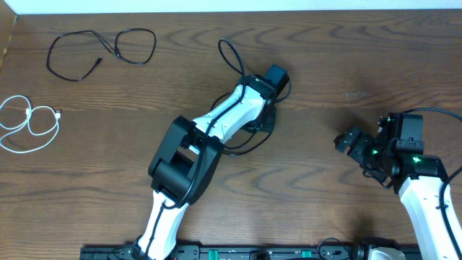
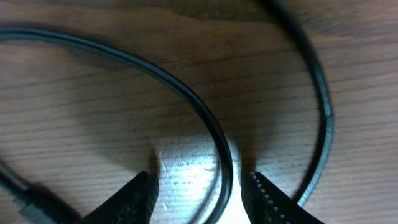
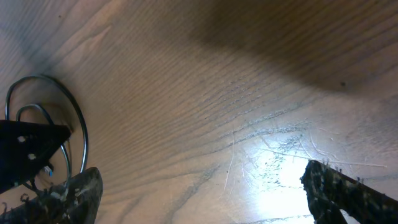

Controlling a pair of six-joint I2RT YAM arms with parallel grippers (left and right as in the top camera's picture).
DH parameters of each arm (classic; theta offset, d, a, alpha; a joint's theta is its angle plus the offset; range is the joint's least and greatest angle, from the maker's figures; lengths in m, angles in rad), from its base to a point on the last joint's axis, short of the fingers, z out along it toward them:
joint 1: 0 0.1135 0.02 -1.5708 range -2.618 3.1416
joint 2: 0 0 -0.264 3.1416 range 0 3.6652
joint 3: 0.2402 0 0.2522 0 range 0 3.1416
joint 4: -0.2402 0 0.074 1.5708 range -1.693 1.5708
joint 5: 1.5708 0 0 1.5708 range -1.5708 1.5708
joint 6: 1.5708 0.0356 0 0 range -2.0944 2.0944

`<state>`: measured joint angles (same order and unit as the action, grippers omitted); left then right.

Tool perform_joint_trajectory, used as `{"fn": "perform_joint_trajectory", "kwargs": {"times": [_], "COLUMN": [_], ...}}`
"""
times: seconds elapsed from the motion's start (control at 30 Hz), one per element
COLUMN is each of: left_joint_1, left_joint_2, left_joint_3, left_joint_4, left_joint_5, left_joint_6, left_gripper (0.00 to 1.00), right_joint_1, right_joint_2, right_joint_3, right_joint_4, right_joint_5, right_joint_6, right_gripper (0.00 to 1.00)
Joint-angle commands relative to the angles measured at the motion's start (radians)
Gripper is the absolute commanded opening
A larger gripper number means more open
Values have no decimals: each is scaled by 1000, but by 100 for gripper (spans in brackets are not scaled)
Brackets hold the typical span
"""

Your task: Untangle cables

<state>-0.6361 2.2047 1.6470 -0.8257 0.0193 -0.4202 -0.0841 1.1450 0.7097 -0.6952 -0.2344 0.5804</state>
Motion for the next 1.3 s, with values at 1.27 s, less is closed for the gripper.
{"fn": "perform_joint_trajectory", "kwargs": {"times": [1.27], "left_joint_1": [3], "left_joint_2": [-1075], "left_joint_3": [112], "left_joint_4": [132], "left_joint_5": [-13], "left_joint_6": [-329], "left_gripper": [7], "right_joint_1": [-2], "right_joint_2": [-6], "right_joint_3": [15], "right_joint_4": [99], "right_joint_5": [-95], "right_joint_6": [210], "right_gripper": [99]}}
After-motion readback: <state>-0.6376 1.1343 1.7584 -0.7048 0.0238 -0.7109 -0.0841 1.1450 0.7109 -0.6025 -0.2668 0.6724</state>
